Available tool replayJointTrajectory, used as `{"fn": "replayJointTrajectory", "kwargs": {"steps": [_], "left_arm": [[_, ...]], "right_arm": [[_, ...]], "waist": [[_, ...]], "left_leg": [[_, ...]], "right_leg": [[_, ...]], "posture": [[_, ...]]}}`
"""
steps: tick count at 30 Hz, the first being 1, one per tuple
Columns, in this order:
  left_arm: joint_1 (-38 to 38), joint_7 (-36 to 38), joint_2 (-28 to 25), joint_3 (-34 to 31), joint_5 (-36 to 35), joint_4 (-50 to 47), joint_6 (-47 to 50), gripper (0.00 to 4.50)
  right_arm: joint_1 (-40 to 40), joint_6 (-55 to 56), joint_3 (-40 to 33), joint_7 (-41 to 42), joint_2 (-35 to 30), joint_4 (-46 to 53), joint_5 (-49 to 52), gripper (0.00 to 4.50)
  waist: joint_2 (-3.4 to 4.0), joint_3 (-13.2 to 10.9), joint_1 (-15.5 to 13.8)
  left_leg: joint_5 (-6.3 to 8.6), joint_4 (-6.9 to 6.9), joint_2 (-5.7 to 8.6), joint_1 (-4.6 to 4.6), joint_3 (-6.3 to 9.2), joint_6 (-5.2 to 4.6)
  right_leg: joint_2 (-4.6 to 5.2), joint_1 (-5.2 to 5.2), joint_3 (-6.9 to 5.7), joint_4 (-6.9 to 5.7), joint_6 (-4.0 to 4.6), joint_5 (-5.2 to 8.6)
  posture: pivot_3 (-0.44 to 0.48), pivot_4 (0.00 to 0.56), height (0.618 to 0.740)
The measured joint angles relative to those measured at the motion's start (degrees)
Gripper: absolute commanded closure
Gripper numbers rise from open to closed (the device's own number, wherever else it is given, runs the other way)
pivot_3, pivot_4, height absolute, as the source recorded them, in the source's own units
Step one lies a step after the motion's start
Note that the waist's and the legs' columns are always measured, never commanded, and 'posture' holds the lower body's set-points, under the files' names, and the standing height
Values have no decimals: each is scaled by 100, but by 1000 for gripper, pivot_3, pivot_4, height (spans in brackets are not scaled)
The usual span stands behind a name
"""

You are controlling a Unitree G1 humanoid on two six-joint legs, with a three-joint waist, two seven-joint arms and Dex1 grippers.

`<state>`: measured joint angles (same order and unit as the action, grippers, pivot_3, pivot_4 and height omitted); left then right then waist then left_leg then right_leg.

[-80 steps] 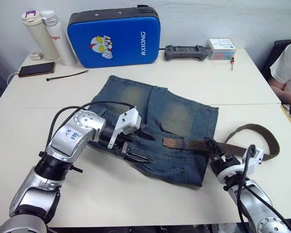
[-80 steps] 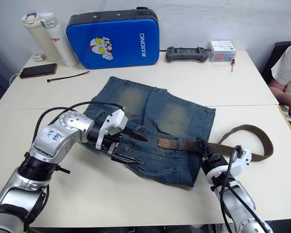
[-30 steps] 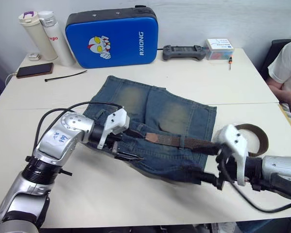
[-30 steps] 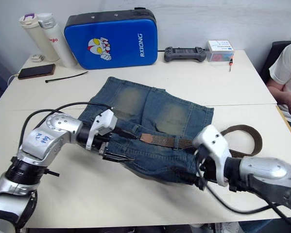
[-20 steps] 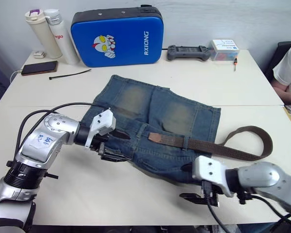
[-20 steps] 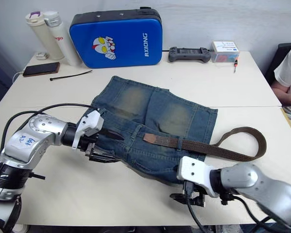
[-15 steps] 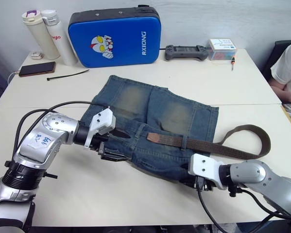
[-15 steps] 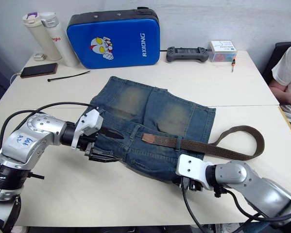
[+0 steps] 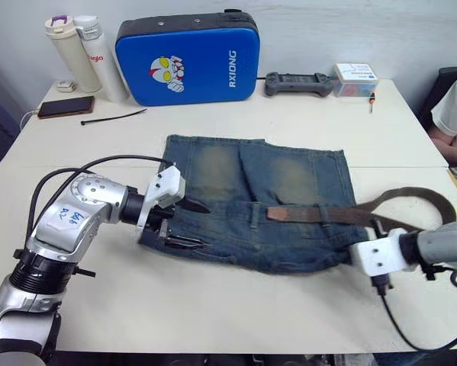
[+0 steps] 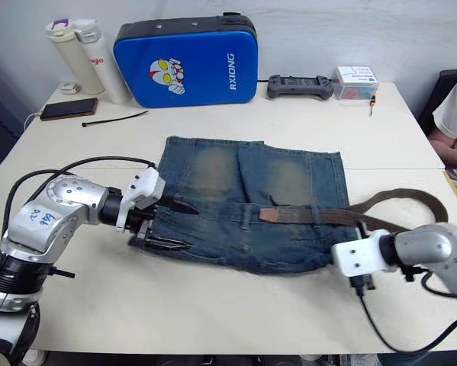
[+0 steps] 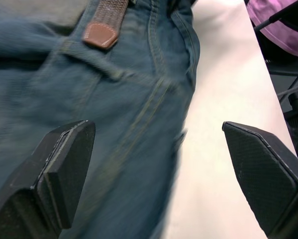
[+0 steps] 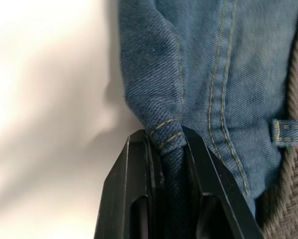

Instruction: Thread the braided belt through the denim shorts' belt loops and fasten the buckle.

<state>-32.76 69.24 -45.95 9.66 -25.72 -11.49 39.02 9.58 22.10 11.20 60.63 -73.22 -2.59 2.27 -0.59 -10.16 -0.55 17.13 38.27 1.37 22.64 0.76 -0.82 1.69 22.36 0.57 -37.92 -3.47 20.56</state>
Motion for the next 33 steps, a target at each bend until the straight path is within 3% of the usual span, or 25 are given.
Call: {"fn": "replayJointTrajectory", "kwargs": {"steps": [6,11,13,17,20,21,28,30,33], "left_arm": [[-50,25,118,97,18,69,-25,0],[-55,30,139,116,26,81,-38,0],[-55,28,184,117,30,82,-43,0],[-55,21,322,166,30,82,-47,0],[-61,21,347,169,37,103,-73,0],[-65,23,354,170,48,117,-93,0],[-148,44,430,179,104,318,-226,0],[-199,46,456,185,106,343,-228,0],[-355,19,569,191,103,355,-209,0]], "right_arm": [[1563,2609,423,-29,524,-2939,-969,4384],[2200,3667,623,-93,673,-4231,-1367,4384],[2335,3893,655,-172,676,-4546,-1508,3343],[2394,4201,576,-386,623,-4932,-1536,1673],[2385,4432,576,-385,439,-4862,-1549,258],[2368,4480,577,-337,346,-4757,-1554,75],[2252,3853,437,312,-298,-3654,-780,75],[2020,2752,78,441,-373,-2977,-102,75],[1188,-105,-579,83,-218,-1318,1414,75]], "waist": [[-3,-2,93],[-4,-2,77],[-4,-2,60],[-4,-2,45],[-2,-3,53],[1,-4,60],[21,-12,114],[21,-12,125],[20,-12,92]], "left_leg": [[-8,-3,-6,-31,-23,14],[-5,-5,-7,-74,-18,10],[-4,-4,-6,-75,-15,9],[-3,-2,-5,-75,0,11],[-3,-5,-6,-75,1,12],[-3,-6,-6,-75,1,13],[-3,-9,-10,-78,-3,16],[-2,-12,-14,-78,0,16],[-2,-9,-19,-75,13,19]], "right_leg": [[-7,-15,18,-10,1,0],[-4,-66,16,5,0,0],[-1,-72,13,7,0,0],[0,-81,0,11,0,1],[-2,-80,0,10,0,1],[-2,-80,0,9,0,1],[-8,-76,5,5,3,2],[-9,-76,4,5,5,3],[-9,-82,-7,-5,5,3]], "posture": [[0,150,740],[0,150,740],[0,150,740],[0,150,740],[0,150,740],[0,150,740],[0,150,740],[0,150,740],[0,150,740]]}}
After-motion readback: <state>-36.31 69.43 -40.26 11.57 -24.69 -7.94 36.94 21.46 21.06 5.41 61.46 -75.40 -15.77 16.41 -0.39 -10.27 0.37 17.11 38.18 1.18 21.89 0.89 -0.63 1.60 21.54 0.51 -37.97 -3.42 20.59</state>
